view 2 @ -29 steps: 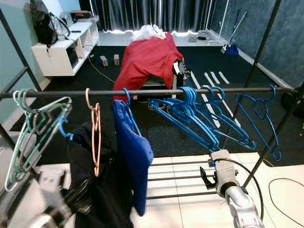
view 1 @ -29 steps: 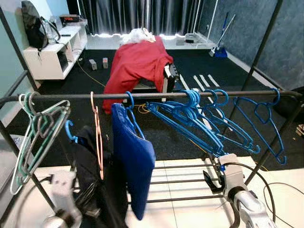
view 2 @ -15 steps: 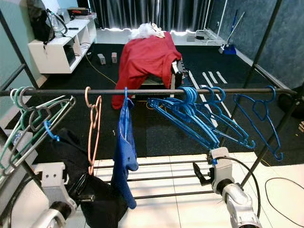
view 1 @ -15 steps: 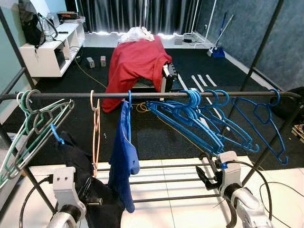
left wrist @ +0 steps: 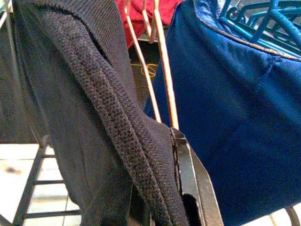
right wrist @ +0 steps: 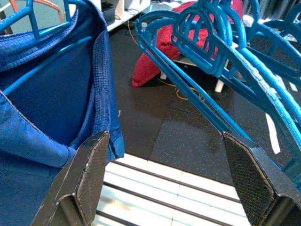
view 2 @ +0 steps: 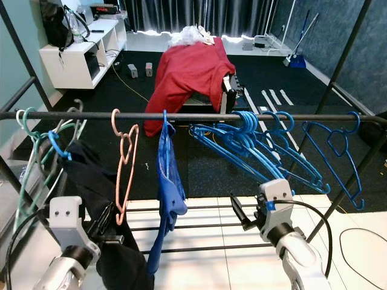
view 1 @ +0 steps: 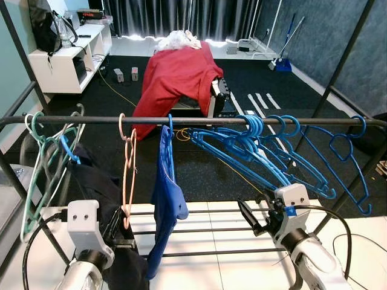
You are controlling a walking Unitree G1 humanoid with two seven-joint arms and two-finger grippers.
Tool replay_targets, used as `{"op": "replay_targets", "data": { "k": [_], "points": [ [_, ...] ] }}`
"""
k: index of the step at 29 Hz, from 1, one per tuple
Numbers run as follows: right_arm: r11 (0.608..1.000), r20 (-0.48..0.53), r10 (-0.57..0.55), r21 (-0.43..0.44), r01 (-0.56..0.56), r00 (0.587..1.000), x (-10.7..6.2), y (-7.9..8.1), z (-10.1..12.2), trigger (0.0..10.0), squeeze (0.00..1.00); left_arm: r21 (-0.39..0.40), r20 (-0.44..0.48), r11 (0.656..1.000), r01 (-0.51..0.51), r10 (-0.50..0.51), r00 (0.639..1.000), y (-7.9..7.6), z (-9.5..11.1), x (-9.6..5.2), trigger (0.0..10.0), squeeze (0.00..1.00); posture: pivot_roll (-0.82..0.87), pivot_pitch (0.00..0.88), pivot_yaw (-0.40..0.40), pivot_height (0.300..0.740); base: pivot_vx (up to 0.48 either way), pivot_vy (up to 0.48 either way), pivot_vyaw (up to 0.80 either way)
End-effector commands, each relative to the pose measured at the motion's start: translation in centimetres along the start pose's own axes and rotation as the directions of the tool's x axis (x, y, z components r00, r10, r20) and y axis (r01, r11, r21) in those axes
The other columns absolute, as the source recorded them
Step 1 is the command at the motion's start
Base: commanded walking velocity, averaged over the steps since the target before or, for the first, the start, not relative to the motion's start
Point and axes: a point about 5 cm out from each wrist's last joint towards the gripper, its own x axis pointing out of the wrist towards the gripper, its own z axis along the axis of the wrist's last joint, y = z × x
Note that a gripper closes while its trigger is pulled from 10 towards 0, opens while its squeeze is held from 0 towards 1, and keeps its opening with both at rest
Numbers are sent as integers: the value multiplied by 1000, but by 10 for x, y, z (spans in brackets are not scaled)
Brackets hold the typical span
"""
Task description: Hang hanger
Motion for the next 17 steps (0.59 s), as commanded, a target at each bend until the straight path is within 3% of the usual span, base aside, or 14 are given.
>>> {"op": "replay_targets", "data": {
  "k": [1,4,6,11,13,14,15,16,17],
  "points": [
    [1000,7,-20,13,20,1000,0,-3,2,10000,0,19,58,1000,14,-15,998,-5,14,3,10000,0,-39,0,-50,740,0,0,0],
    [999,29,-40,19,39,999,2,-4,6,10000,0,20,77,1000,12,-14,997,-7,21,5,10000,0,-34,0,-50,740,0,0,0],
    [992,106,-106,83,98,989,7,-4,24,10000,0,13,129,1000,-24,23,991,-7,38,8,10000,0,-10,0,-48,740,0,0,0],
    [989,124,-117,101,105,985,10,-1,28,10000,0,10,144,999,-42,40,989,-7,43,9,10000,0,2,0,-45,740,0,0,0],
    [991,107,-108,87,99,988,11,8,26,10000,0,49,134,997,-64,57,989,-6,41,7,10000,0,21,0,-48,740,0,0,0],
    [995,75,-84,60,80,994,11,17,20,10000,0,93,116,990,-109,98,988,1,38,2,10000,0,27,0,-49,740,0,0,0],
    [995,75,-84,60,80,994,11,17,20,10000,0,93,116,990,-109,98,988,1,38,2,10000,0,27,0,-49,740,0,0,0],
    [998,27,-53,29,52,998,9,29,13,10000,0,117,87,977,-176,166,982,15,34,-6,10000,0,57,0,-62,740,0,0,0],
    [998,27,-53,29,52,998,9,29,13,10000,0,117,87,977,-176,166,982,15,34,-6,10000,0,57,0,-62,740,0,0,0]
  ]
}}
